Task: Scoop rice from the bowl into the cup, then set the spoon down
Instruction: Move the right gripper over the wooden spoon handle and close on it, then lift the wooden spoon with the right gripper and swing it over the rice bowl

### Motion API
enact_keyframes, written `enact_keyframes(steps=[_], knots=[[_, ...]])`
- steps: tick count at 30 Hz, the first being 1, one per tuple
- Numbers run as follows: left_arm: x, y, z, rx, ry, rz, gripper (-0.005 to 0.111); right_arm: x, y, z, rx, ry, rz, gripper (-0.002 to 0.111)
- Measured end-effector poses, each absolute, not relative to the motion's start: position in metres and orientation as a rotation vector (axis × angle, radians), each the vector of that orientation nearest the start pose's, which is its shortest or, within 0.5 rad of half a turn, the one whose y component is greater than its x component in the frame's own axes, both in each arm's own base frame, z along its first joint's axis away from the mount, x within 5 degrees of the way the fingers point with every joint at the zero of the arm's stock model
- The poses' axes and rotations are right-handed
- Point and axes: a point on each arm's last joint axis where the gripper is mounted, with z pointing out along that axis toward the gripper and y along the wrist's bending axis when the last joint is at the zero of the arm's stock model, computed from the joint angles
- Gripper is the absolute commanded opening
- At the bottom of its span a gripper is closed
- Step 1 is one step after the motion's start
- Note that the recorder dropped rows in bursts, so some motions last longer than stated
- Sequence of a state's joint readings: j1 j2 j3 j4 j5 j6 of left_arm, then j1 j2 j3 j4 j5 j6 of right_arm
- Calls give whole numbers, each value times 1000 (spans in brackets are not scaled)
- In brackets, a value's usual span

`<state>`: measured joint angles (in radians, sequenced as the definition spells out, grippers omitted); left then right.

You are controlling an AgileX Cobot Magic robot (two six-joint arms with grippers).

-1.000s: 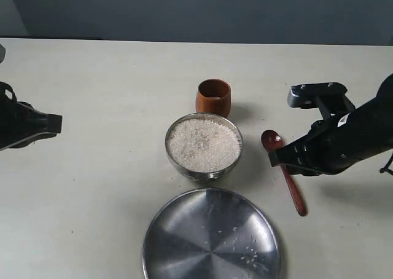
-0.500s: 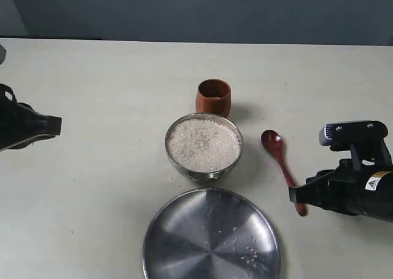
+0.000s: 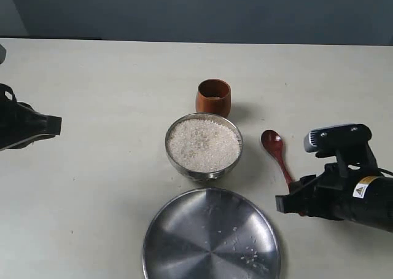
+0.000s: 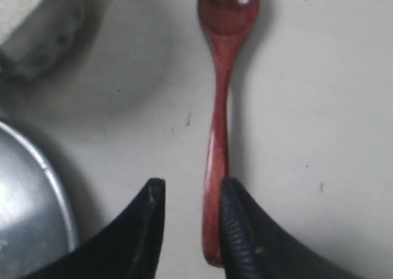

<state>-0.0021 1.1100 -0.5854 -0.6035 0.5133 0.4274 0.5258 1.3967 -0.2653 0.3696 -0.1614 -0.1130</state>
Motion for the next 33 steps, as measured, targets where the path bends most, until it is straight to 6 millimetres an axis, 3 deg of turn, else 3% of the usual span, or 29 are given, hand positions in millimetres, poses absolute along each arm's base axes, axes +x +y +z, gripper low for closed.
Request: enact_keyframes(steps=[11,24,33], knots=[[202,-26,240,-8,2436,-395,1,168,97,132,-262,2433,281,30],[199,-25,234,-20,2442,-385,1,168,95,107,-292,2539,196,30],[200,-25,234,-22,2437,-381,1,169,95,105,-314,2540,173,30]])
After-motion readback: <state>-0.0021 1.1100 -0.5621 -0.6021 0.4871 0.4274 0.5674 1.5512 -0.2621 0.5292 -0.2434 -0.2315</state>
